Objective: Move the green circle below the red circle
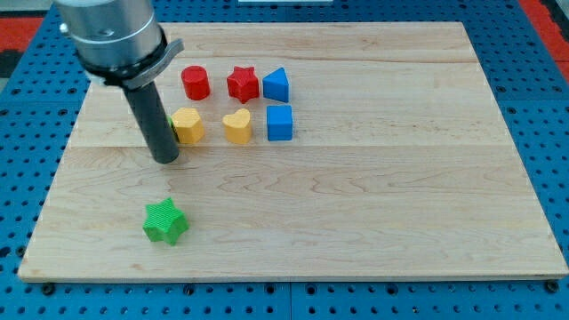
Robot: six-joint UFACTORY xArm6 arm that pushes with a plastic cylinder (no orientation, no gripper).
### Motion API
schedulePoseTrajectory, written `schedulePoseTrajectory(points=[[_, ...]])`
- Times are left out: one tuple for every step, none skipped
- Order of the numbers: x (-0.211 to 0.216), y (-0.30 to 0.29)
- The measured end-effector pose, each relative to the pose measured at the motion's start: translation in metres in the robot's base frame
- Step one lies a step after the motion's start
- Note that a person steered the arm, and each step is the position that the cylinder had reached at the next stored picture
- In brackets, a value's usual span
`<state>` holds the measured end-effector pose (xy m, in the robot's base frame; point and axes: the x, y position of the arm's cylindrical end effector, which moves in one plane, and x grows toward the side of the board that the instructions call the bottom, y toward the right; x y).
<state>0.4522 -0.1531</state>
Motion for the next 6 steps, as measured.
schedulePoseTrajectory(points=[[-0.013, -0.046], [-0.023, -0.063], [-0.05, -0.024], [-0.079, -0.02], [-0.081, -0.065], [-0.092, -0.077]])
